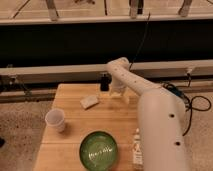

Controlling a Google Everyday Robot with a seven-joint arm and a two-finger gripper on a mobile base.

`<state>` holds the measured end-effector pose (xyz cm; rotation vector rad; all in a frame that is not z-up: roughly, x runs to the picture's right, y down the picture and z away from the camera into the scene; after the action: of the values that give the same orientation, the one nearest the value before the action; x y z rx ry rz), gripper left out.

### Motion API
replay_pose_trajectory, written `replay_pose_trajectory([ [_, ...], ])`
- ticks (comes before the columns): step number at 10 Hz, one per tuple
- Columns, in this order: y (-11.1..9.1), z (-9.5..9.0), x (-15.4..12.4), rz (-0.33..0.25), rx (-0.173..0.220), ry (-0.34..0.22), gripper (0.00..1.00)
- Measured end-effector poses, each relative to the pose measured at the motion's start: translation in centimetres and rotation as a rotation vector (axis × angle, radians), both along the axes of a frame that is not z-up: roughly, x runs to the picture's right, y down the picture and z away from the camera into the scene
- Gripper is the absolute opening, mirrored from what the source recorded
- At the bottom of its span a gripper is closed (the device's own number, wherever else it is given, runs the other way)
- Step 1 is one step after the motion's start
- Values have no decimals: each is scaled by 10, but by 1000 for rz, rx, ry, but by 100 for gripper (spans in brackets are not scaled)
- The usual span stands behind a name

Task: Place the eraser on the white sponge

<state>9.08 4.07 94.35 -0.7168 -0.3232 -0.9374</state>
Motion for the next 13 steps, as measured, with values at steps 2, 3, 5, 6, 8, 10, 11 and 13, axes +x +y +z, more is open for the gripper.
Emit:
replay_pose_trajectory([
  [2,-20,-1,-26,-30,20,-93,80],
  [3,-30,1,-45,-59,37,-167,80],
  [5,-43,7,-65,-106,65,-262,80],
  [6,-48,16,-70,-129,81,-303,80],
  [8,-57,31,-76,-169,116,-347,80],
  [10,-62,44,-82,-216,159,-356,80],
  [11,-66,51,-83,-236,184,-356,80],
  [13,-70,64,-85,-266,212,-351,80],
])
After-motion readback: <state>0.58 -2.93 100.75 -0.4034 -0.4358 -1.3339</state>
